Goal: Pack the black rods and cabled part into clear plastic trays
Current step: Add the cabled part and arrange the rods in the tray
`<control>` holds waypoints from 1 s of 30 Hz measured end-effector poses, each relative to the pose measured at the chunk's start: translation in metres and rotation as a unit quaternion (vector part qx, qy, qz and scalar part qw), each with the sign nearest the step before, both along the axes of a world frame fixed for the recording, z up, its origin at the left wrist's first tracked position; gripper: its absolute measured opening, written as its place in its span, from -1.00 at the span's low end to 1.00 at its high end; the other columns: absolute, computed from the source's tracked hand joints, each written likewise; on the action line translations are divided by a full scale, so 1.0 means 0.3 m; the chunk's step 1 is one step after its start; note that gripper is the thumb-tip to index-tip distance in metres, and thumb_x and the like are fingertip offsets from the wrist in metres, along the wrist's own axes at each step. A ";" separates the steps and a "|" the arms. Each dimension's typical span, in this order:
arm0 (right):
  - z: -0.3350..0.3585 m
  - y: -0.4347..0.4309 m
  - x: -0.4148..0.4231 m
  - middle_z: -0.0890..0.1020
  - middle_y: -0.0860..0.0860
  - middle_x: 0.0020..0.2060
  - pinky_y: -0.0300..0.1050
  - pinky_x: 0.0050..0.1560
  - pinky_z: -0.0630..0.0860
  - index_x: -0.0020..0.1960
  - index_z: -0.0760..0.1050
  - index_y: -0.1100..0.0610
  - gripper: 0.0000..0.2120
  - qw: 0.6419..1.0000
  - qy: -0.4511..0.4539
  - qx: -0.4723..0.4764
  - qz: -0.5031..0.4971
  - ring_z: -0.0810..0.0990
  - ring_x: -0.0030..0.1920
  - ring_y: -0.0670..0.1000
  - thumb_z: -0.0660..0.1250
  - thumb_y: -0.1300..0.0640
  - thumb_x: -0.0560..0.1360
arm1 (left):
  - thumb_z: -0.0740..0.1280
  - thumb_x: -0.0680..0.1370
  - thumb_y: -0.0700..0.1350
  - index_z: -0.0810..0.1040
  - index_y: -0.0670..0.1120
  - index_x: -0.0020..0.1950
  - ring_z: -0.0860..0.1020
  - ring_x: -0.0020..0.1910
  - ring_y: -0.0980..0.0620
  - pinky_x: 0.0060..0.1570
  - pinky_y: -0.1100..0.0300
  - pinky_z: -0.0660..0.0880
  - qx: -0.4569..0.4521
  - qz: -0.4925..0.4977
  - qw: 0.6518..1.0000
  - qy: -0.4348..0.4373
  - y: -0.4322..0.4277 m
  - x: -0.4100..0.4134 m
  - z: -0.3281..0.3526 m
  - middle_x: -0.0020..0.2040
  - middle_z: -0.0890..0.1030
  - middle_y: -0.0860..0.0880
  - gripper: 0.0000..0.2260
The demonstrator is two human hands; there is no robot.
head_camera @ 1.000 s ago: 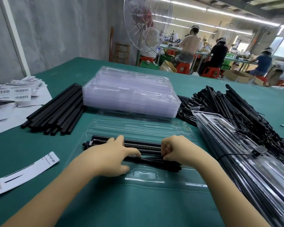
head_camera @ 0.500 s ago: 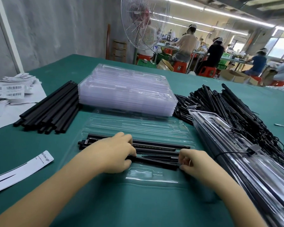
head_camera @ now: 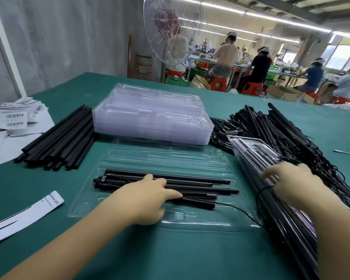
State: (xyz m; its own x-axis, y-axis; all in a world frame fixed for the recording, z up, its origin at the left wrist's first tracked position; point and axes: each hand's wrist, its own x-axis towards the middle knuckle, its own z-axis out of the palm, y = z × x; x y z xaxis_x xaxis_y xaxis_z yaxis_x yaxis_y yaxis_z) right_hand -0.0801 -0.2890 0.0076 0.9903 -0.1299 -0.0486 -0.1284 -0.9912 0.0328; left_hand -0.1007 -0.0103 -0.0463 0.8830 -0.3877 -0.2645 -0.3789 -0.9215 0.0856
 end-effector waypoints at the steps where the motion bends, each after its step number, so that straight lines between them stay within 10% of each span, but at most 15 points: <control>1: 0.003 -0.018 0.001 0.47 0.00 0.27 -0.13 0.01 0.43 0.20 0.44 -0.19 -0.48 0.999 0.036 0.009 -0.013 0.43 0.11 0.07 0.05 0.36 0.49 | 0.11 0.60 -0.06 0.09 0.34 0.46 0.23 0.33 -0.07 -0.03 0.06 0.36 0.002 0.001 1.000 0.001 -0.006 0.002 0.000 0.27 0.33 0.06 -0.50; 8: -0.013 -0.057 0.017 0.60 0.06 -0.20 -0.20 -0.21 0.42 -0.30 0.51 0.03 -0.70 0.991 -0.061 0.113 -0.032 0.56 -0.20 0.05 0.28 0.42 0.41 | 0.10 0.59 -0.14 0.15 0.33 0.45 0.25 0.32 -0.09 -0.07 0.06 0.31 0.019 0.014 1.000 0.018 -0.028 0.013 0.022 0.30 0.32 0.01 -0.49; 17: -0.043 0.252 0.009 0.51 0.03 -0.09 -0.09 -0.09 0.53 -0.04 0.60 0.21 -0.89 0.926 -0.231 0.207 0.216 0.51 -0.15 0.00 0.29 0.29 0.52 | 0.10 0.60 0.19 0.26 0.32 0.40 0.34 0.24 -0.08 0.14 0.04 0.35 0.016 0.001 1.000 -0.025 -0.030 0.027 -0.005 0.26 0.41 0.00 -0.64; 23: -0.115 0.433 -0.011 0.51 0.17 -0.10 0.05 -0.08 0.46 0.01 0.63 0.22 -0.84 0.885 -0.198 0.243 0.345 0.52 -0.11 0.16 0.33 0.31 0.47 | -0.13 0.47 0.42 0.54 0.20 0.09 0.52 -0.08 -0.07 -0.25 0.10 0.27 -0.022 -0.008 0.984 -0.176 -0.028 0.034 -0.051 -0.07 0.59 -0.01 -0.44; 30: -0.123 0.400 0.008 0.52 -0.22 -0.39 -0.47 -0.26 0.33 -0.12 0.67 0.14 -0.85 0.842 -0.132 0.413 0.321 0.46 -0.38 -0.25 0.35 0.32 0.43 | -0.30 0.52 0.32 0.47 0.06 0.14 0.48 0.03 -0.13 -0.20 0.11 0.29 -0.036 0.060 0.954 -0.291 -0.072 0.001 -0.128 0.07 0.57 0.02 -0.36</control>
State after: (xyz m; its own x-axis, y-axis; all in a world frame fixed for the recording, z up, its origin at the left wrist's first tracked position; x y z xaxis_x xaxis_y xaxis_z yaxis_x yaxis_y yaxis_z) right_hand -0.0776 -0.1690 -0.0294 0.8336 0.4074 0.3731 0.5484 -0.5297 -0.6470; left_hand -0.1002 -0.0318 -0.0847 0.9118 -0.2727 0.3070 -0.2730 -0.9611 -0.0429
